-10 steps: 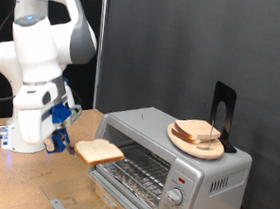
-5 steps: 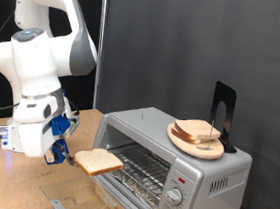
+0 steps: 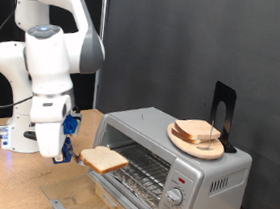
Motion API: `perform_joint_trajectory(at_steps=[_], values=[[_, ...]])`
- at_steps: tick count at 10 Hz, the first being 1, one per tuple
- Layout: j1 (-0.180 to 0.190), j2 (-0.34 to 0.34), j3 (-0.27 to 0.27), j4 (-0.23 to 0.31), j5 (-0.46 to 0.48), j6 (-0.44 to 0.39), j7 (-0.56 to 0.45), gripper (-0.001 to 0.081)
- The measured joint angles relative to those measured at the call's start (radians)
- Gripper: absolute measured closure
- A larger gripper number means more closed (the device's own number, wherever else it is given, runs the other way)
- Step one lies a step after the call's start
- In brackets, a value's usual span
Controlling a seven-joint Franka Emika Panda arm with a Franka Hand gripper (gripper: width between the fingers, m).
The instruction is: Make a piece of toast with the oven
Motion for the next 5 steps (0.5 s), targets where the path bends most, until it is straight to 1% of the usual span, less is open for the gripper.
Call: perform_joint_trajectory(at_steps=[1, 3, 5], values=[[0.004, 0.016, 0.015, 0.012, -0.047, 0.007, 0.017, 0.0405], [0.015, 0.034, 0.047, 0.019, -0.090, 0.020, 0.064, 0.0405], [0.035, 0.038, 0.084, 0.022, -0.130, 0.039, 0.107, 0.0405]])
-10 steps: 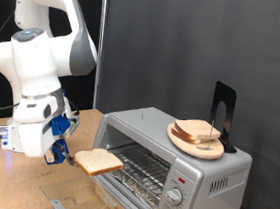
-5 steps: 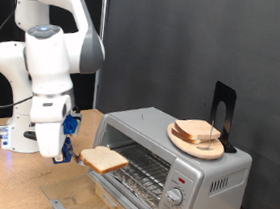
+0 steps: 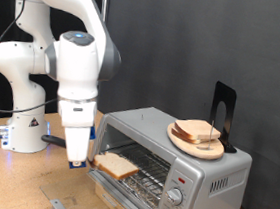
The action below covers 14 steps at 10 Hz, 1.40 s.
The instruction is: Make a piece of toast with the oven
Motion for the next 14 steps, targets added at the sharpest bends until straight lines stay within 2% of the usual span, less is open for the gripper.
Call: perform_joint_trajectory(at_steps=[3, 6, 10, 14], values=[[0.038, -0.002, 0.060, -0.003, -0.100, 0.024, 0.124, 0.0405], [0.057, -0.011, 0.091, -0.021, -0.106, 0.028, 0.156, 0.0405], [0.055, -0.037, 0.095, -0.065, -0.090, 0.028, 0.156, 0.0405], [0.042, -0.070, 0.073, -0.110, -0.022, 0.028, 0.132, 0.0405]])
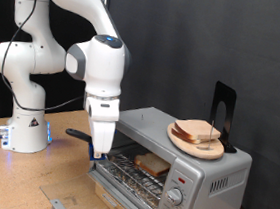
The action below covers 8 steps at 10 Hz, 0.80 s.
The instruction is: Make a piece of toast with the oven
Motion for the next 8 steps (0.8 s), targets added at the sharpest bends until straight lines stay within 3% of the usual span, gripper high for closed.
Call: perform_joint_trajectory(at_steps=[5, 8], values=[[-0.023, -0.058, -0.055, -0.051, 0.076, 0.013, -0.036, 0.0405], [-0.023, -0.058, -0.063, -0.055, 0.101, 0.024, -0.043, 0.0405]])
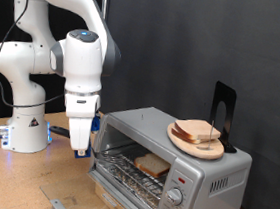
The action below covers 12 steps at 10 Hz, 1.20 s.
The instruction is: Make a piece of toast with the oven
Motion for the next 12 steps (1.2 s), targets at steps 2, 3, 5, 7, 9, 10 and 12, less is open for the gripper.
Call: perform_joint_trajectory(at_steps=[2, 3, 5, 7, 9, 10, 12], values=[[-0.007, -0.021, -0.042, -0.012, 0.063, 0.000, -0.085, 0.0405], [-0.010, -0.047, -0.069, -0.022, 0.103, -0.001, -0.143, 0.0405], [-0.015, -0.114, -0.121, -0.032, 0.161, -0.047, -0.229, 0.0405], [-0.023, -0.176, -0.159, -0.036, 0.171, -0.097, -0.255, 0.0405], [-0.025, -0.198, -0.165, -0.047, 0.171, -0.110, -0.256, 0.0405], [-0.021, -0.195, -0.165, -0.047, 0.189, -0.108, -0.273, 0.0405], [0.004, -0.203, -0.167, -0.046, 0.283, -0.113, -0.348, 0.0405]])
